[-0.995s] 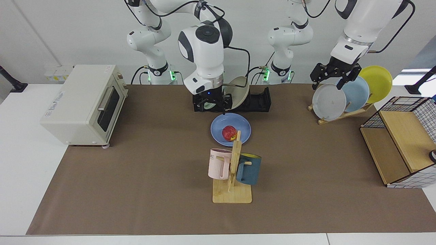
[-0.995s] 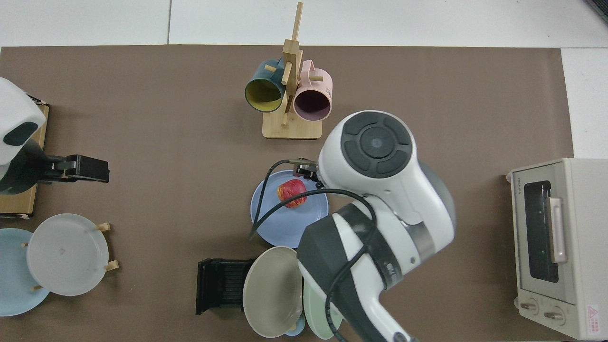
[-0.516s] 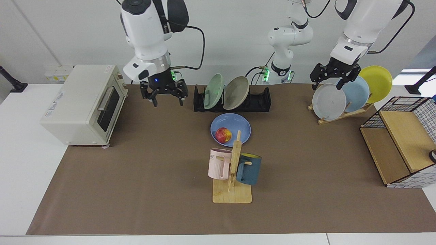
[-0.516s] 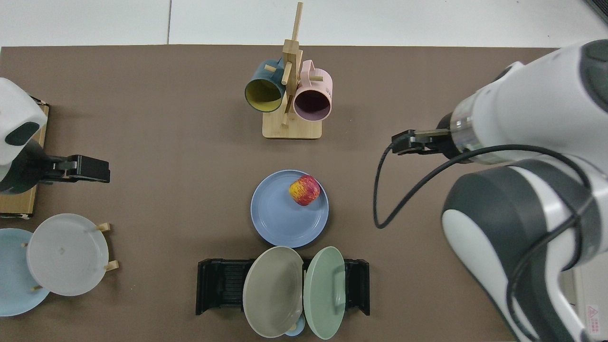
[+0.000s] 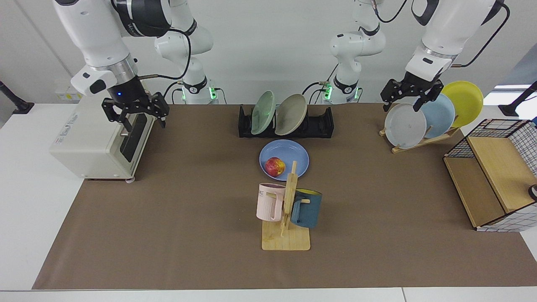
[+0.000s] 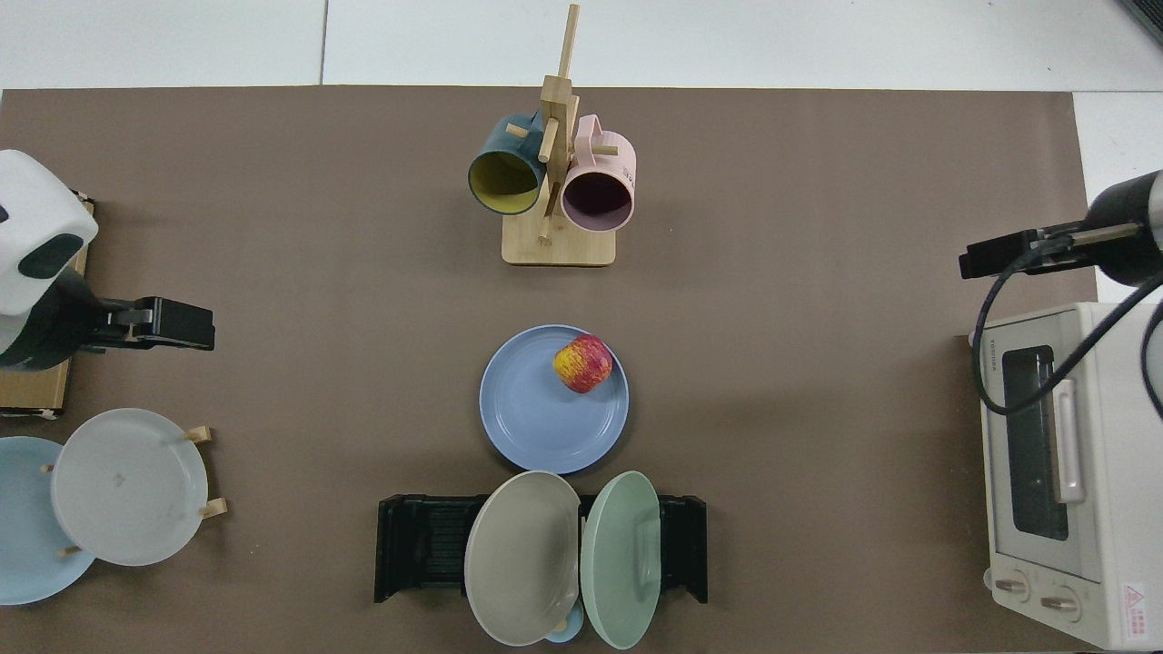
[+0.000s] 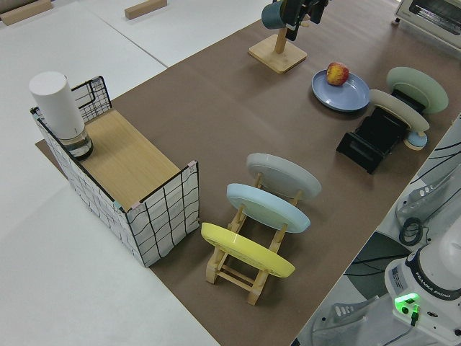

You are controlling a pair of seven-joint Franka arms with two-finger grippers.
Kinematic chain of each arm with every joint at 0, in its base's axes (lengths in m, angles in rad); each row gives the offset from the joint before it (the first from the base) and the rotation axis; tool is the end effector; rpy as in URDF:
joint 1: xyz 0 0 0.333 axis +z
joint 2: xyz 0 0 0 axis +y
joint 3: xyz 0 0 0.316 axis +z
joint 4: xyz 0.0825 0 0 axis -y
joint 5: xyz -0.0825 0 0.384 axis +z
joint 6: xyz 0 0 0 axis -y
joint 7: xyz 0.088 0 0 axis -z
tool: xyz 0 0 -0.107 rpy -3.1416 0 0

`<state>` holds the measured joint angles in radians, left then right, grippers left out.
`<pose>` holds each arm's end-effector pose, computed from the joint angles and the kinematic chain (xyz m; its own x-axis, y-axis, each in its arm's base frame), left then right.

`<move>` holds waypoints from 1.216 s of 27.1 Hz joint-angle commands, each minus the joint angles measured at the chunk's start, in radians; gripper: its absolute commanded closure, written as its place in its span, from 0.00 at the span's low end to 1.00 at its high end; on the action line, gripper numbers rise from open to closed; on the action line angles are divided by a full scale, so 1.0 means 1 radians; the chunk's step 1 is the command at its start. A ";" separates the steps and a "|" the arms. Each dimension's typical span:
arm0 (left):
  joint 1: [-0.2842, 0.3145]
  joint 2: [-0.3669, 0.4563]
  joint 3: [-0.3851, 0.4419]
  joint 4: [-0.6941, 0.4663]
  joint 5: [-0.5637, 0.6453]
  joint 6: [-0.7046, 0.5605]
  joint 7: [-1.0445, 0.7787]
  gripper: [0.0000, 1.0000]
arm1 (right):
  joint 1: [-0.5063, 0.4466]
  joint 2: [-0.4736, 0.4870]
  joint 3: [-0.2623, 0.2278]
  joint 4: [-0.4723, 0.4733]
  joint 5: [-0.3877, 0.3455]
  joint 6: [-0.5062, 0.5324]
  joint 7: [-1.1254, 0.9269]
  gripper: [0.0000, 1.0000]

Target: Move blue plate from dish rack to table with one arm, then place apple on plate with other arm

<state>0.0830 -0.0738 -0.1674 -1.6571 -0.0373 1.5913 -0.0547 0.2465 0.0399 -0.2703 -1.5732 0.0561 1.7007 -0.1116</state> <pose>0.5306 -0.0522 0.6251 0.9996 -0.0286 0.0056 -0.0287 -0.9993 0.0254 0.5788 -0.0054 0.6137 0.9923 0.0816 0.0933 0.0852 -0.9957 -0.0352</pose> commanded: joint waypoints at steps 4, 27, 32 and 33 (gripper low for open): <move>-0.009 -0.006 0.006 -0.009 -0.004 -0.007 0.004 0.00 | -0.046 -0.018 0.011 -0.010 0.014 -0.070 0.010 0.00; -0.009 -0.004 0.003 -0.010 -0.004 -0.007 -0.001 0.00 | -0.157 -0.118 0.109 -0.088 -0.016 -0.088 0.079 0.00; -0.009 -0.004 0.002 -0.010 -0.004 -0.008 -0.002 0.00 | -0.197 -0.114 0.151 -0.088 -0.016 -0.076 0.107 0.00; -0.009 -0.004 0.002 -0.010 -0.004 -0.007 -0.002 0.00 | -0.194 -0.114 0.151 -0.088 -0.016 -0.067 0.110 0.00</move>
<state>0.0829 -0.0711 -0.1705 -1.6573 -0.0373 1.5913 -0.0548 0.0840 -0.0445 -0.1610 -1.6196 0.0519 1.6070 -0.0458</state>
